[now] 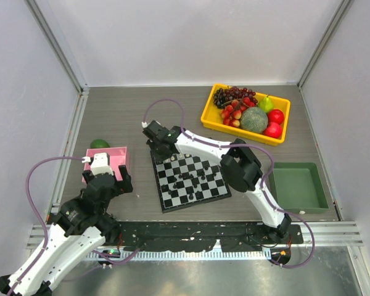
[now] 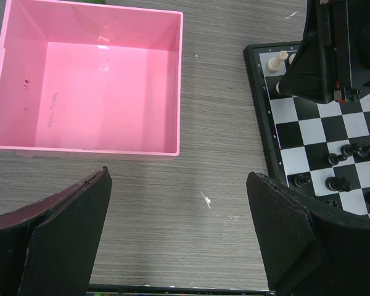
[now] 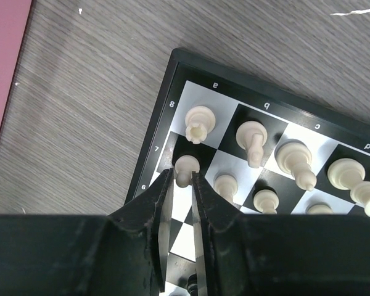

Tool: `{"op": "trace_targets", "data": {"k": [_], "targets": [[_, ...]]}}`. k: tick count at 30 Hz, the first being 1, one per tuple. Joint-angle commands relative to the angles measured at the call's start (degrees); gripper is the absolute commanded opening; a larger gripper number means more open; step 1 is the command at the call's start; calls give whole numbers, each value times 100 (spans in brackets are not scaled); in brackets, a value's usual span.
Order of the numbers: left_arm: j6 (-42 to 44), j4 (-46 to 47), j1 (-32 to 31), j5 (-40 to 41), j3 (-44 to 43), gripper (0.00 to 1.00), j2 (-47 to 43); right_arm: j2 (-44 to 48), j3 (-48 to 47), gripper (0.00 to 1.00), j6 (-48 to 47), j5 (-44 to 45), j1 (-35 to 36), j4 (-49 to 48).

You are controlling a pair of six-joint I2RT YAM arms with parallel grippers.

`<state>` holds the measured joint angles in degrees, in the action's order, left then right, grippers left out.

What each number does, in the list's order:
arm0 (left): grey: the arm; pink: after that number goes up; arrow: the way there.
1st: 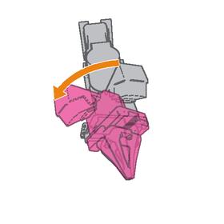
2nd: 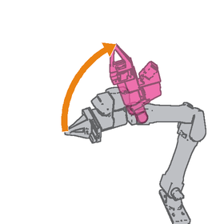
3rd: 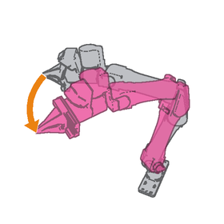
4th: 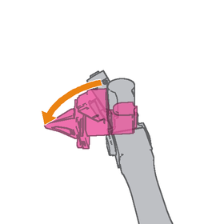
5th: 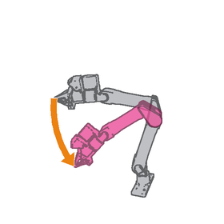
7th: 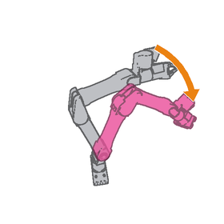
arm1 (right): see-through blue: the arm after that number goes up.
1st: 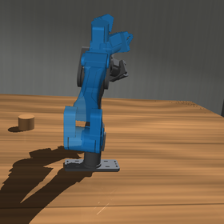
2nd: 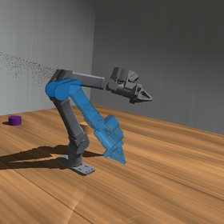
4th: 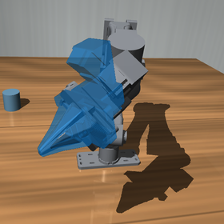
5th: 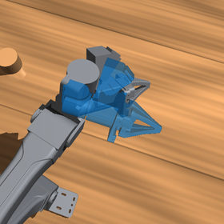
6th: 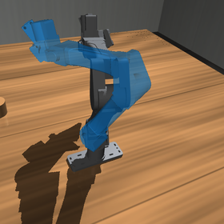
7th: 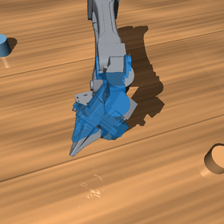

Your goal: Set up the chess pieces on the board

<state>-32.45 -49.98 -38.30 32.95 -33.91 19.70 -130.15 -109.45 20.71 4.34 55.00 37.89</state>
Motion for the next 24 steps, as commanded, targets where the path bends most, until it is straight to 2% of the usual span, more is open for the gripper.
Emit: {"op": "trace_targets", "data": {"k": [1, 16, 20, 23, 24], "targets": [[37, 234, -10, 80, -10, 99, -2, 33, -226, 25, -120, -152, -16, -27], [10, 225, -10, 98, -2, 99, 7, 455, -235, 32, -243, -161, 2, 34], [-7, 199, -10, 115, -2, 99, -2, 1025, 116, 41, -287, 40, -7, 26], [-7, 208, -10, 124, 7, 99, -28, 2007, 1009, 43, -269, 426, -7, -237], [-7, 216, -10, 124, -1, 99, -28, 2246, 1213, 48, -278, 514, -16, -308]]}}
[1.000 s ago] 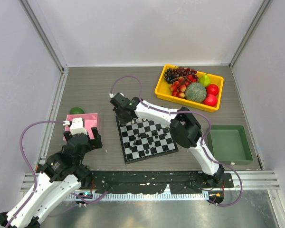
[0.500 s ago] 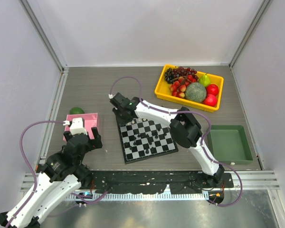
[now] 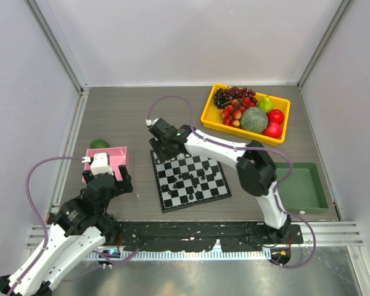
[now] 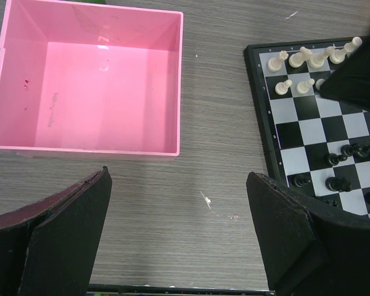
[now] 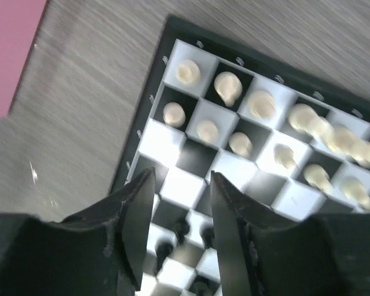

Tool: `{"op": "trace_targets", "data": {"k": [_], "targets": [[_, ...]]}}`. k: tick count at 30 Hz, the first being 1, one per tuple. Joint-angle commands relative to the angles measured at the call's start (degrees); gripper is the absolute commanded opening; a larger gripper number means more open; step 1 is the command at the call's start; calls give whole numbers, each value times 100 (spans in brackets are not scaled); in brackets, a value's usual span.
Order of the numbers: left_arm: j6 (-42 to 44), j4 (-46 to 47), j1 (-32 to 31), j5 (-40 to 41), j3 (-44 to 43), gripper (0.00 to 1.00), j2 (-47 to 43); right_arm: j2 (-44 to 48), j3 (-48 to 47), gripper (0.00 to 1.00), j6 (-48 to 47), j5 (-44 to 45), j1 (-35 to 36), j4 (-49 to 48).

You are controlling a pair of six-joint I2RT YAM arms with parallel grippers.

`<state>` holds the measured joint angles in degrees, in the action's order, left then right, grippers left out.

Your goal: Set up the chess pieces on the board

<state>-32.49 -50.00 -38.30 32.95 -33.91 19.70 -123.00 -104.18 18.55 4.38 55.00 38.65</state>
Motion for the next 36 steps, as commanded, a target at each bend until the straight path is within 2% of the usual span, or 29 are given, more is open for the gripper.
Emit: {"op": "trace_targets", "data": {"k": [1, 4, 9, 16, 28, 32, 36], "targets": [[-3, 219, -10, 124, 7, 99, -19, 1960, 1141, 50, -44, 702, -7, -481], [6, 227, -10, 115, 7, 99, 7, 2639, 2066, 51, 131, 1029, -86, -543], [-3, 227, -19, 98, 7, 99, 51, 3756, 3840, 52, 649, 916, -446, -587], [6, 219, -10, 80, -1, 99, 86, 4609, 5223, 50, 905, 451, -1211, -990], [-20, 192, -10, 80, -1, 99, 69, 3995, 5101, 50, 659, 124, -1475, -1272], [-12, 192, -19, 71, -1, 99, 104, 3792, 5004, 42, 624, 186, -1484, -1325], [-20, 210, -10, 62, -1, 99, 130, 3678, 4969, 30, 580, 256, -1519, -1334]]}}
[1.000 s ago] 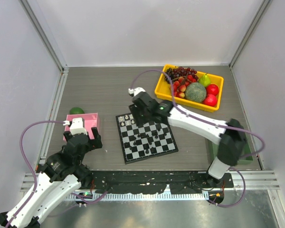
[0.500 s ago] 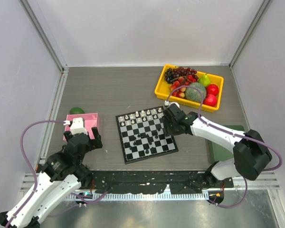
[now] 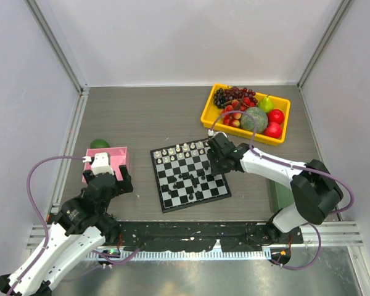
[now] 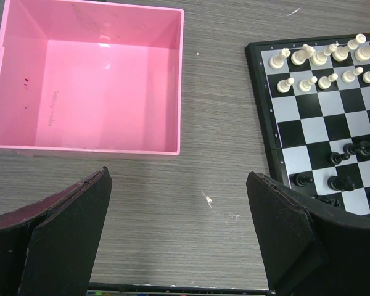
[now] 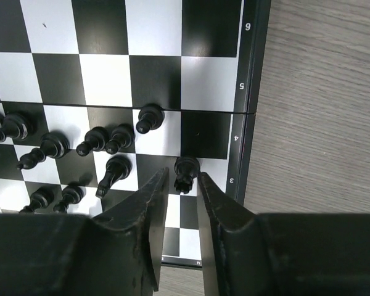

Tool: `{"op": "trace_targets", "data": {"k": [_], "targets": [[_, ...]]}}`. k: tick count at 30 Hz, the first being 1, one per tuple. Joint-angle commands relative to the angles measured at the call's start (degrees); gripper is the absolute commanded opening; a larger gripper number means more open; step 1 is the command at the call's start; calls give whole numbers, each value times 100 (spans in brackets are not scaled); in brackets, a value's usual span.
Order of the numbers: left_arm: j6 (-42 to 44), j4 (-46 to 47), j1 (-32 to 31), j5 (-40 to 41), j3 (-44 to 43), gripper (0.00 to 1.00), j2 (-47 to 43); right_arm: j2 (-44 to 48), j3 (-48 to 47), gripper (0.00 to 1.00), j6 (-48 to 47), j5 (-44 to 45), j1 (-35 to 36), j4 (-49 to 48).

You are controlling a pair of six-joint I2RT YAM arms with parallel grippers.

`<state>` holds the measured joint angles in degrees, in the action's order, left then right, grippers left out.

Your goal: Set up the chess pieces on the board

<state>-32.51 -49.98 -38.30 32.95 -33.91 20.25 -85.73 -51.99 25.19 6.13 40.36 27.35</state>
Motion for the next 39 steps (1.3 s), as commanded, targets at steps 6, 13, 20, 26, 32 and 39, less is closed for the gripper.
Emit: {"op": "trace_targets", "data": {"k": [6, 13, 20, 26, 32, 39], "targets": [[-1, 199, -10, 45, -2, 99, 67, -101, -180, 24, -146, 73, -107, -257], [-9, 208, -10, 45, -2, 99, 76, 118, -49, 15, -129, -50, -98, -152], [26, 225, -10, 10, -1, 99, 76, 953, 505, 15, 100, -182, -98, 24], [26, 234, -19, 1, -10, 99, 76, 1445, 821, 15, 196, -182, -37, 253], [34, 243, -10, -8, -1, 99, 102, 1569, 1015, 15, 311, -235, 95, 297], [52, 251, -10, -25, -2, 99, 93, 1498, 1103, 15, 434, -130, 323, 323]]}}
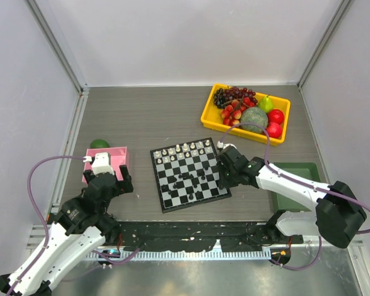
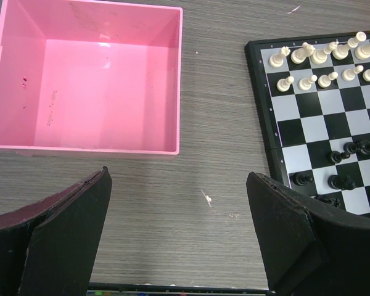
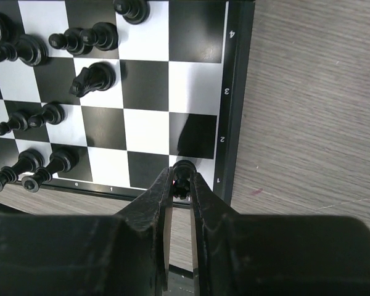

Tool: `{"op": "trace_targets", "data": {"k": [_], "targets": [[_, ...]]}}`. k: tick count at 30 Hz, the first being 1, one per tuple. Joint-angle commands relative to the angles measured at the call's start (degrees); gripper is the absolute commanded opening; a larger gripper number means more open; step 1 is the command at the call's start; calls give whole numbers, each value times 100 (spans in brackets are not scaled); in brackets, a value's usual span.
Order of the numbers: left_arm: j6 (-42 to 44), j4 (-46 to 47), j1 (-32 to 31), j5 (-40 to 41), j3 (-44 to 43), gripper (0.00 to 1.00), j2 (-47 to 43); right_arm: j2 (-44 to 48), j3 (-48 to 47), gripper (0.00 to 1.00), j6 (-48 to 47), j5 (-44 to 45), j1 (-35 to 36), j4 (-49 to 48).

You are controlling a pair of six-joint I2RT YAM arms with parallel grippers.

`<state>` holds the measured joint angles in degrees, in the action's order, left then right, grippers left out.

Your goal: Set up the chess pieces on the board

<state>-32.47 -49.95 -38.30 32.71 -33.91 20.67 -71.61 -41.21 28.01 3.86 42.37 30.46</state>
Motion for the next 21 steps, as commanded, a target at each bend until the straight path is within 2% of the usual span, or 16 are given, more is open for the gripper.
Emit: {"op": "trace_targets", "data": {"k": [1, 15, 17, 21], "targets": [[48, 249, -10, -1, -1, 99, 52, 78, 8, 15, 170, 167, 166, 22], [48, 240, -19, -1, -2, 99, 16, 42, 140, 17, 249, 458, 298, 92], [39, 241, -19, 7, 7, 99, 34, -1, 140, 21, 240, 414, 298, 66], [39, 241, -10, 8, -1, 99, 34, 51, 87, 37, 240, 344, 324, 65]]}}
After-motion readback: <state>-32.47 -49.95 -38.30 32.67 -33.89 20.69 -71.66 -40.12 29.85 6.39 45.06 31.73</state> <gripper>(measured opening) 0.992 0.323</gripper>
